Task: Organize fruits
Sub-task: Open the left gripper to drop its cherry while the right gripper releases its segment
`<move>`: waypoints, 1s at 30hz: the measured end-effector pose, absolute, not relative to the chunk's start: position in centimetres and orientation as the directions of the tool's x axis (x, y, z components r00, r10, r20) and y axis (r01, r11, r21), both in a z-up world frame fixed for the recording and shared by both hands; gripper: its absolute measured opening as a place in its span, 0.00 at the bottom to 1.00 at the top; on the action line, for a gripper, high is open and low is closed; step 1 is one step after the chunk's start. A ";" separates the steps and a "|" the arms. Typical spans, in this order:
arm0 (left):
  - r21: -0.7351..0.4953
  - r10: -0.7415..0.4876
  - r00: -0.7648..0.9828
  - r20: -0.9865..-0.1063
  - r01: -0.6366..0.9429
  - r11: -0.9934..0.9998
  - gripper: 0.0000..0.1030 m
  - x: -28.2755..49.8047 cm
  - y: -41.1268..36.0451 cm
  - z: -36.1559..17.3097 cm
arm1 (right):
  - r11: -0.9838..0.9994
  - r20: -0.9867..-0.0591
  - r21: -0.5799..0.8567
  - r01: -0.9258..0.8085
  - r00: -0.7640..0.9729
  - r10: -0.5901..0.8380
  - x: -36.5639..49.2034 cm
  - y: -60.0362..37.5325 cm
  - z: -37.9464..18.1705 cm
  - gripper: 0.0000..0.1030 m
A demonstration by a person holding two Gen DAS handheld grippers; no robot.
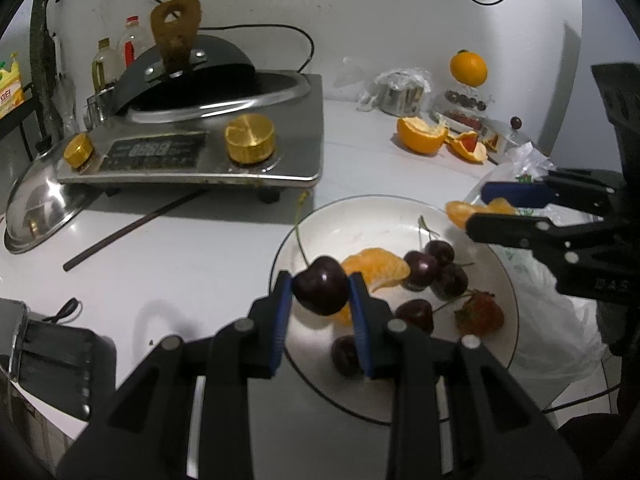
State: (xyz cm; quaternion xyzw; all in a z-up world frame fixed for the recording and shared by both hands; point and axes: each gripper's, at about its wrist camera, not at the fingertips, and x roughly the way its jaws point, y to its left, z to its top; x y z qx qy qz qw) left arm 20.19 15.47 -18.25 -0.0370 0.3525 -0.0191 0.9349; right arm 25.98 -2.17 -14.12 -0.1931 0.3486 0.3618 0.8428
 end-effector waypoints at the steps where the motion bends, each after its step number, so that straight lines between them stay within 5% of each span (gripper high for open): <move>1: -0.084 -0.065 0.750 -0.658 0.013 0.996 0.29 20.3 15.5 -18.3 | 0.661 -0.728 -0.073 -0.746 0.494 0.476 26.1 -2.0 -14.2 0.42; 19: -0.111 -0.089 0.748 -0.657 0.021 0.994 0.30 21.0 16.1 -18.4 | 0.641 -0.735 -0.040 -0.767 0.457 0.501 29.1 2.1 -15.8 0.42; 25: -0.110 -0.077 0.765 -0.639 0.007 0.994 0.37 20.6 16.5 -17.7 | 0.642 -0.736 -0.027 -0.766 0.450 0.506 29.6 2.9 -16.3 0.42; 28: -0.108 -0.074 0.769 -0.635 0.006 0.994 0.38 20.5 16.5 -17.5 | 0.650 -0.739 -0.025 -0.759 0.452 0.500 29.8 2.9 -16.4 0.47; 30: -0.106 -0.074 0.772 -0.631 0.008 0.994 0.39 20.3 16.4 -17.4 | 0.656 -0.736 -0.020 -0.755 0.455 0.501 29.9 2.9 -16.4 0.60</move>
